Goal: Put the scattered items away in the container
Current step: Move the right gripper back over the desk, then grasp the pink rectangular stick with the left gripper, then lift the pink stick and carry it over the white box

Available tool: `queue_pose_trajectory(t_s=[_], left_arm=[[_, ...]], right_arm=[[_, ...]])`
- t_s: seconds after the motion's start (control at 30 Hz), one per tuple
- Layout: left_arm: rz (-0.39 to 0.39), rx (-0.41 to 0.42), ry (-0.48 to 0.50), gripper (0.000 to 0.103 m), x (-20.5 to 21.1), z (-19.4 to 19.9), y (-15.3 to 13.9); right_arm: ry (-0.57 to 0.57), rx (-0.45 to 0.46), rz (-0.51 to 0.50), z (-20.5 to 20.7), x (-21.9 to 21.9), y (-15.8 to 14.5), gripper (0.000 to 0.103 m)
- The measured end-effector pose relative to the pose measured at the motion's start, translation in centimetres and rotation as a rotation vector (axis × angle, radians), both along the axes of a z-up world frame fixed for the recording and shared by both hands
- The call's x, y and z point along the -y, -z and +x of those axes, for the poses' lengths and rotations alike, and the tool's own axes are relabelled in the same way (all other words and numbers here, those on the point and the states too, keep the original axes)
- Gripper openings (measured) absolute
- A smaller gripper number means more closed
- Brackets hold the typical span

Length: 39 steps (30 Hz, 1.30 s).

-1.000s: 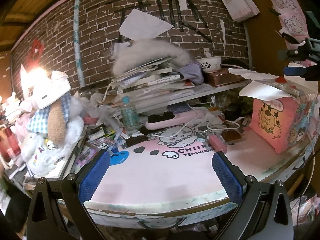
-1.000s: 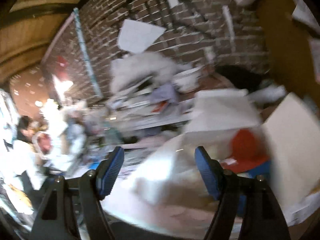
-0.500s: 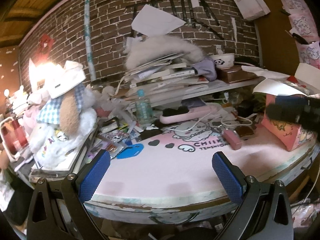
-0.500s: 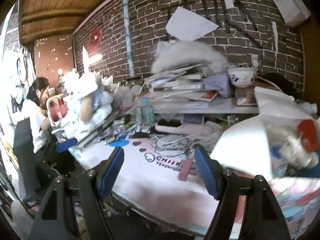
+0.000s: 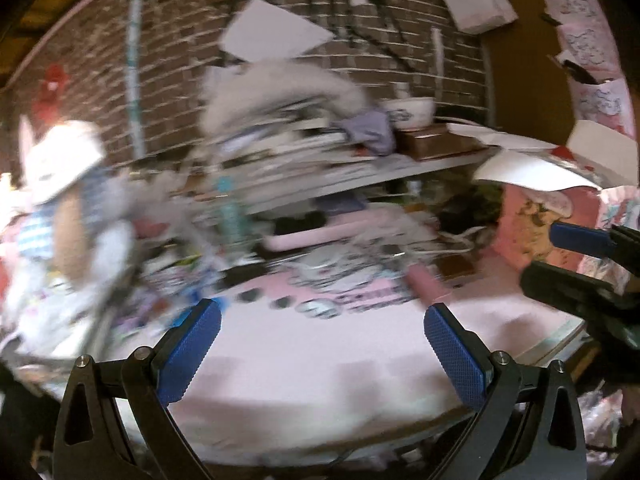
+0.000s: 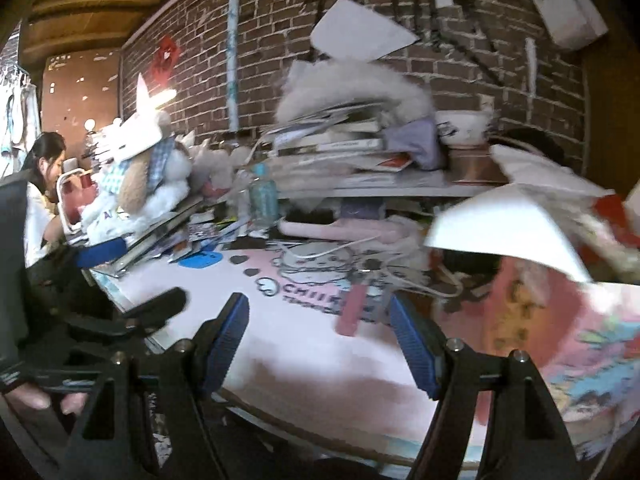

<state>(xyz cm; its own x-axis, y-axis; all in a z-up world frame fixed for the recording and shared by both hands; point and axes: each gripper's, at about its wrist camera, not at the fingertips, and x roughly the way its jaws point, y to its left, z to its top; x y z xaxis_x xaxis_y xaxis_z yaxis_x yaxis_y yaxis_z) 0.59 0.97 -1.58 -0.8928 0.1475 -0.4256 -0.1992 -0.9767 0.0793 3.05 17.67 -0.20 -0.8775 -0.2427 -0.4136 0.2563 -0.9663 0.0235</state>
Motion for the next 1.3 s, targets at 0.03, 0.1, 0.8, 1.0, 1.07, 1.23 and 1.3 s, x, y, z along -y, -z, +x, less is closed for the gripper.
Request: queue_pose_trajectory(t_s=[0.03,0.1,0.8,1.0,1.07,1.23,1.3], left_arm=[[0.003,0.005,0.018,0.102,-0.7,-0.5,0.1],[0.0,0.021,0.052,0.102,-2.5,-1.9,0.4],[0.0,0.301,0.05,0.041,-8.6,-10.0,4.4],[0.015,0.308,0.062,0.013,-8.8,-10.1,4.4],[0.011,0.31,0.066,0.013,-8.8,-10.0,4.4],[0.022,0.309,0.066,0.013,-8.3,-9.9,4.2],[0.021,0.3,0.06,0.013,-8.1,-9.8,3.9]], right_arm=[[0.016,-0.011,0.008,0.6,-0.7,-0.2,0.07],[0.061,-0.037,0.033,1.8,-2.1,-0.6,0.07],[0.164,-0.098,-0.051,5.3,-9.5,-2.1,0.07],[0.161,-0.097,-0.064,5.3,-9.7,-1.9,0.07],[0.16,-0.095,-0.069,5.4,-9.7,-2.0,0.07],[0.157,-0.093,-0.076,5.5,-9.6,-2.0,0.07],[0.156,-0.092,-0.077,5.5,-9.5,-2.0,0.07]])
